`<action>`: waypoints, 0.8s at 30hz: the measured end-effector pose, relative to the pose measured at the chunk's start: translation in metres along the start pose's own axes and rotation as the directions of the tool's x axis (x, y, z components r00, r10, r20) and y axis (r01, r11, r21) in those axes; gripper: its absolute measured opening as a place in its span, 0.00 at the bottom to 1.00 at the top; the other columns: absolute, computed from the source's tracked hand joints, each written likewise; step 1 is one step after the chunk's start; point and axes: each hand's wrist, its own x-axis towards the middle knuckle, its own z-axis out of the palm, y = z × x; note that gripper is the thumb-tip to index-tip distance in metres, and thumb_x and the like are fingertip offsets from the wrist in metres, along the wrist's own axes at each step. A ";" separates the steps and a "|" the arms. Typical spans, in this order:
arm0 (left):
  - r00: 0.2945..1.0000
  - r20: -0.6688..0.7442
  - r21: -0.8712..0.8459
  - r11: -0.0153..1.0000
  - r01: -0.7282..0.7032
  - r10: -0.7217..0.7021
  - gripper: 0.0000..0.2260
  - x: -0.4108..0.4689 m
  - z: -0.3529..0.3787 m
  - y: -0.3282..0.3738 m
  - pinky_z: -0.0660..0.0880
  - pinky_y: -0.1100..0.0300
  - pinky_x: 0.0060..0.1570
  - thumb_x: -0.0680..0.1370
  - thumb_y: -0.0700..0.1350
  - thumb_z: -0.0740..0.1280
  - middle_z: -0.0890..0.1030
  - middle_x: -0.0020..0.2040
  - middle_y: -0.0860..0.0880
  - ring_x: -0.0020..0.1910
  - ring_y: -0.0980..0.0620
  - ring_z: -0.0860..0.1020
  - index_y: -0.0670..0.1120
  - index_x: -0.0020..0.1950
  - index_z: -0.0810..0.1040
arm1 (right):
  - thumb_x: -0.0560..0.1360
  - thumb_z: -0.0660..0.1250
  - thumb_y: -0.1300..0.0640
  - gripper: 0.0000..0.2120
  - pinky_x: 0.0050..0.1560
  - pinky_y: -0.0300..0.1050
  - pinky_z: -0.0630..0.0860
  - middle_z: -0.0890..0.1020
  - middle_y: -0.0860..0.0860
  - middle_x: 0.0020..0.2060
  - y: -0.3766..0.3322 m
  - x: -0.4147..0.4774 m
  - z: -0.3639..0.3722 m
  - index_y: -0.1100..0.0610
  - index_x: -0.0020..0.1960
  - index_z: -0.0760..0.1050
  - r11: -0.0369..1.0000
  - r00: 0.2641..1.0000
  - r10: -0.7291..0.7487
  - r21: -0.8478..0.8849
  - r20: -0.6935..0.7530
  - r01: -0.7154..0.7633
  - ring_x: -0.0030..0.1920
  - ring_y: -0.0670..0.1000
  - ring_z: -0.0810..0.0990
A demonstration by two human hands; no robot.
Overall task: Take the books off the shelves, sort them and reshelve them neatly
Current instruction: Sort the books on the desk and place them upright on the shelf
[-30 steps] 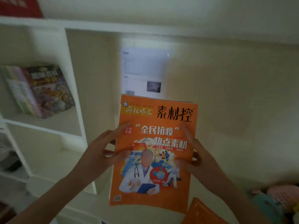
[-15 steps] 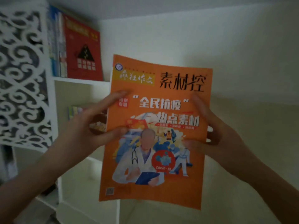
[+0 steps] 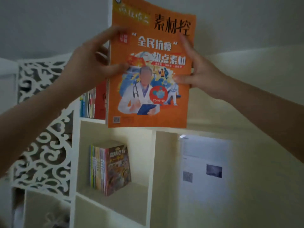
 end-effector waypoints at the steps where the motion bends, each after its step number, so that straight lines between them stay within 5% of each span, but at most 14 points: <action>1: 1.000 -0.004 0.031 1.000 0.000 0.001 0.29 0.007 0.002 -0.009 0.76 0.67 0.37 0.72 0.52 0.71 0.74 0.49 0.58 0.42 0.59 0.77 0.66 0.69 0.64 | 0.73 0.70 0.67 0.48 0.44 0.44 0.81 0.67 0.41 0.69 0.008 0.013 0.004 0.40 0.77 0.42 1.000 1.000 -0.016 -0.001 0.005 0.016 0.64 0.46 0.75; 7: 1.000 -0.013 0.146 0.989 0.028 -0.026 0.28 0.026 0.017 -0.061 0.68 0.73 0.34 0.73 0.49 0.70 0.73 0.49 0.58 0.39 0.67 0.73 0.63 0.70 0.64 | 0.73 0.68 0.70 0.50 0.45 0.43 0.81 0.58 0.36 0.71 0.061 0.075 0.040 0.41 0.77 0.39 0.998 0.998 -0.047 0.032 0.040 0.045 0.64 0.47 0.74; 10: 0.998 -0.024 0.162 0.985 0.056 -0.053 0.28 0.025 0.027 -0.095 0.68 0.78 0.29 0.74 0.48 0.70 0.71 0.45 0.66 0.37 0.74 0.73 0.62 0.71 0.63 | 0.73 0.68 0.72 0.50 0.53 0.45 0.80 0.53 0.36 0.73 0.090 0.101 0.062 0.42 0.77 0.39 0.996 0.997 -0.065 0.066 0.053 0.061 0.67 0.47 0.71; 13: 0.997 -0.030 0.207 0.975 0.080 -0.075 0.29 0.024 0.039 -0.134 0.70 0.75 0.35 0.74 0.49 0.70 0.74 0.54 0.57 0.42 0.64 0.75 0.63 0.71 0.62 | 0.72 0.68 0.72 0.51 0.56 0.42 0.78 0.50 0.41 0.75 0.120 0.124 0.083 0.42 0.77 0.40 0.997 0.997 -0.049 0.065 0.064 0.045 0.66 0.45 0.71; 16: 0.994 -0.019 0.239 0.965 0.109 -0.108 0.30 0.021 0.053 -0.169 0.79 0.55 0.44 0.74 0.50 0.69 0.74 0.59 0.49 0.49 0.53 0.76 0.64 0.72 0.60 | 0.72 0.69 0.72 0.51 0.57 0.42 0.78 0.54 0.40 0.74 0.150 0.143 0.100 0.39 0.76 0.40 0.998 0.995 -0.018 0.063 0.102 0.011 0.65 0.44 0.73; 18: 0.992 -0.036 0.236 0.964 0.125 -0.120 0.29 0.018 0.058 -0.185 0.80 0.51 0.46 0.74 0.50 0.69 0.74 0.59 0.47 0.50 0.50 0.77 0.63 0.72 0.60 | 0.72 0.69 0.72 0.52 0.57 0.44 0.78 0.53 0.43 0.76 0.164 0.157 0.110 0.36 0.75 0.41 0.998 0.993 -0.015 0.067 0.118 0.008 0.65 0.46 0.73; 20: 0.992 -0.064 0.256 0.958 0.126 -0.113 0.29 0.019 0.064 -0.197 0.79 0.51 0.46 0.75 0.50 0.68 0.74 0.59 0.46 0.49 0.49 0.76 0.63 0.72 0.60 | 0.72 0.69 0.71 0.52 0.59 0.49 0.78 0.53 0.44 0.77 0.172 0.171 0.117 0.33 0.74 0.41 0.999 0.990 -0.007 0.051 0.139 0.000 0.66 0.48 0.72; 24: 0.979 -0.138 0.283 0.942 0.183 -0.149 0.29 0.023 0.077 -0.220 0.69 0.67 0.36 0.75 0.51 0.68 0.73 0.56 0.47 0.44 0.54 0.73 0.64 0.72 0.59 | 0.71 0.70 0.71 0.53 0.59 0.52 0.77 0.56 0.45 0.76 0.190 0.197 0.128 0.31 0.72 0.41 0.997 0.981 0.041 0.054 0.191 -0.053 0.68 0.50 0.71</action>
